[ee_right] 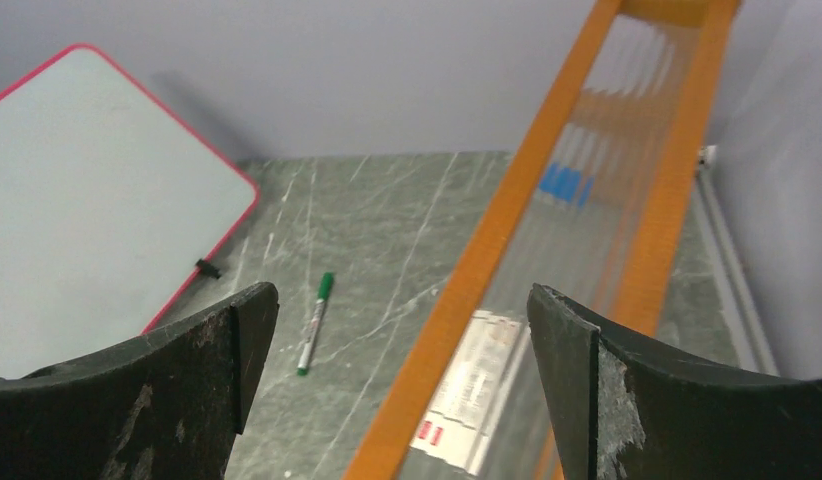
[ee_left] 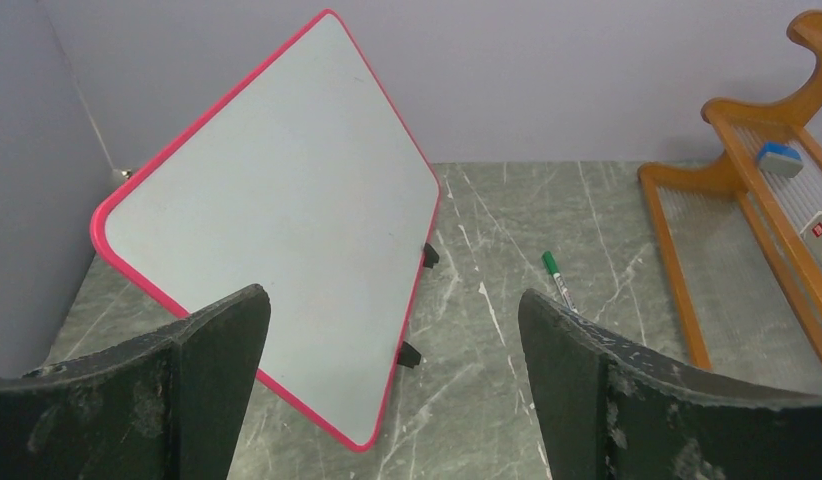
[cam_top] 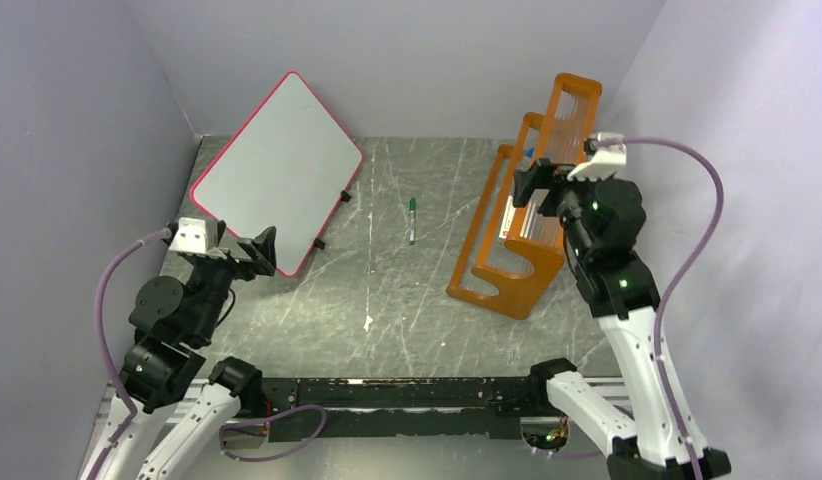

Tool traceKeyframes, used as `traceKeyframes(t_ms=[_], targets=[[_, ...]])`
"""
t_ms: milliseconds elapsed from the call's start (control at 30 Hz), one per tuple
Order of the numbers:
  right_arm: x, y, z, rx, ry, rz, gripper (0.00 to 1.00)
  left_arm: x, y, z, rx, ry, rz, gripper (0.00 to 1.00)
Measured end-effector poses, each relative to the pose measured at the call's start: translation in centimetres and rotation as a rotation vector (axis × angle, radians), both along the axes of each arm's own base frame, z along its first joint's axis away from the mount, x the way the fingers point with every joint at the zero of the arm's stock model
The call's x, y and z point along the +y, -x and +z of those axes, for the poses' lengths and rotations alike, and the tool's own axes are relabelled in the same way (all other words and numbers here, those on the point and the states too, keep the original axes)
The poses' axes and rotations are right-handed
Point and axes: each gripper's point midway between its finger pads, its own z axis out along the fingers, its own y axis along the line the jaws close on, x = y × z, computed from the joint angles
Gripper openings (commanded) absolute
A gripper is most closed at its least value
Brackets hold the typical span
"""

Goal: Write a sentence on the whiteboard
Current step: Move the distractor to the center of the board.

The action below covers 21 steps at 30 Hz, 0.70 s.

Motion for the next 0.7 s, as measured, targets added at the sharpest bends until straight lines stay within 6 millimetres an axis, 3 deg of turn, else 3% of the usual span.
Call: traceKeyframes(t_ms=[200,367,467,700], targets=[[3.8,-2.5,-0.9,0.115,-0.015,0.111,1.0,0.2,0.0,-1.3,0.003,-0.003,0.009,0.98],[10.8,-2.6,-1.7,0.194,0.011,0.24,1.0,0.1,-0.1,-2.6,0.011,-0.007,0.007,0.98],[14.6,-2.3,-4.1,0.279,0.043,0.3,1.0,0.2,0.0,-2.7,0.009,-0.005,0.01,0.98],[18.8,-2.5,-11.9,0.508,0.114,0.28,1.0,0.4,0.3,-2.6,-0.01,0.004,0.012,0.98]])
